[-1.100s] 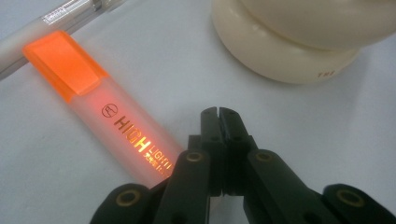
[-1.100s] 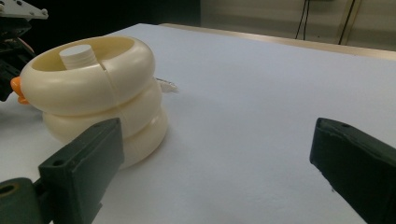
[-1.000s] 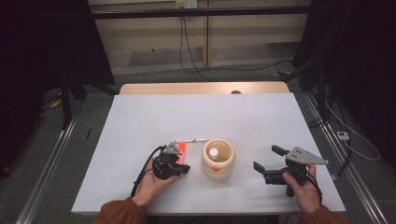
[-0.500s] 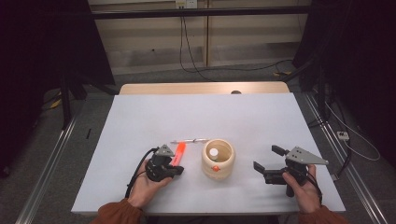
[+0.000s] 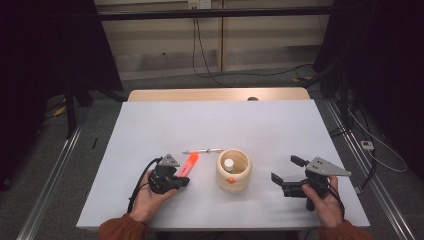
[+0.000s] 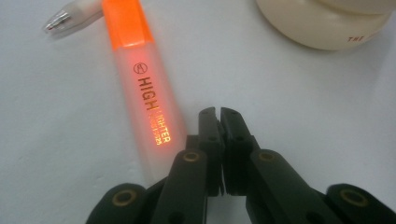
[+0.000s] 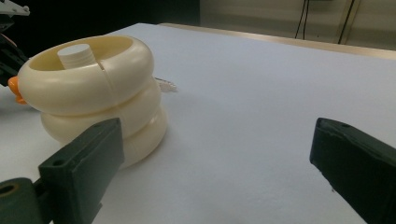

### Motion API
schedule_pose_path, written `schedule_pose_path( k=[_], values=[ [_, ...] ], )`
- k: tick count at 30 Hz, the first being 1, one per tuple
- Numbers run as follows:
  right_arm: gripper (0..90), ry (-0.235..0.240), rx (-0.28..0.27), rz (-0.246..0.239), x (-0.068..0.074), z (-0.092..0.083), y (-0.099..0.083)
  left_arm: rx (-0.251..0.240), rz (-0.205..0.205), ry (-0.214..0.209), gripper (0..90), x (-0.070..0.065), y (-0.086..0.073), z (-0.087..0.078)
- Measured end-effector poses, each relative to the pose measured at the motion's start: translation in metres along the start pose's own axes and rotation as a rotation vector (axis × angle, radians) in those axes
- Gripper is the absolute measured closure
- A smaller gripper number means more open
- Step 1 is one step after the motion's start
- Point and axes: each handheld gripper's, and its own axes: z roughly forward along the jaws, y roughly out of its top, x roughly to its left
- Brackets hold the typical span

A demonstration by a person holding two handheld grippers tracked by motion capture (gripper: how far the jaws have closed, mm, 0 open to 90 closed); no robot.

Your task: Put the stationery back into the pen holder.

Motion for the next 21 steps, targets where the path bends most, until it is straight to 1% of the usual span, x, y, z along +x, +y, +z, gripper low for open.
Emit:
schedule_pose_path(
  k=[1, 3, 7, 9, 11, 12, 14, 15, 16, 17, 18, 19, 20, 21],
  values=[
    [2.7, 0.0, 0.001, 0.0, 0.0, 0.0, 0.0, -0.002, -0.011, -0.004, 87.6, 0.001, -0.001, -0.001],
    [2.7, 0.0, 0.001, 0.0, 0.0, 0.0, 0.0, -0.003, -0.014, -0.012, 87.5, 0.003, -0.002, -0.002],
    [2.8, 0.0, 0.001, 0.001, 0.0, 0.0, 0.0, -0.004, -0.009, -0.02, 85.4, 0.002, -0.002, -0.001],
    [2.7, 0.002, 0.001, -0.001, 0.001, 0.0, 0.0, -0.014, -0.01, -0.026, 84.1, 0.001, -0.001, -0.001],
    [2.7, -0.001, 0.0, -0.001, 0.0, 0.0, 0.0, -0.036, -0.002, -0.023, 84.1, 0.0, -0.001, -0.003],
    [2.7, -0.001, -0.001, 0.001, 0.0, 0.0, 0.0, -0.046, 0.004, -0.036, 84.0, -0.001, -0.001, -0.003],
    [2.7, 0.0, -0.001, 0.0, 0.0, 0.0, 0.0, -0.078, 0.016, -0.03, 82.6, -0.003, -0.001, -0.007],
    [2.7, 0.001, -0.001, -0.001, 0.0, 0.0, 0.0, -0.096, 0.01, -0.037, 81.3, -0.003, 0.0, -0.009],
    [2.7, 0.001, -0.001, 0.0, 0.0, 0.0, 0.0, -0.116, 0.006, -0.039, 79.7, -0.002, 0.0, -0.012],
    [2.8, 0.001, 0.001, 0.0, 0.0, 0.0, 0.0, -0.13, 0.002, -0.031, 77.0, -0.002, 0.0, -0.013],
    [2.7, 0.001, 0.002, 0.0, 0.0, 0.0, 0.0, -0.142, -0.002, -0.035, 72.4, 0.0, 0.0, -0.014],
    [2.7, 0.004, 0.005, 0.002, 0.001, 0.0, -0.001, -0.156, -0.01, -0.032, 65.0, 0.001, 0.0, -0.016],
    [2.7, 0.005, 0.004, -0.001, 0.001, 0.001, -0.001, -0.172, -0.014, -0.016, 58.1, 0.002, 0.0, -0.017],
    [2.8, 0.005, 0.003, -0.003, 0.001, 0.001, -0.001, -0.186, -0.013, -0.002, 54.2, 0.002, 0.0, -0.019]
  ],
)
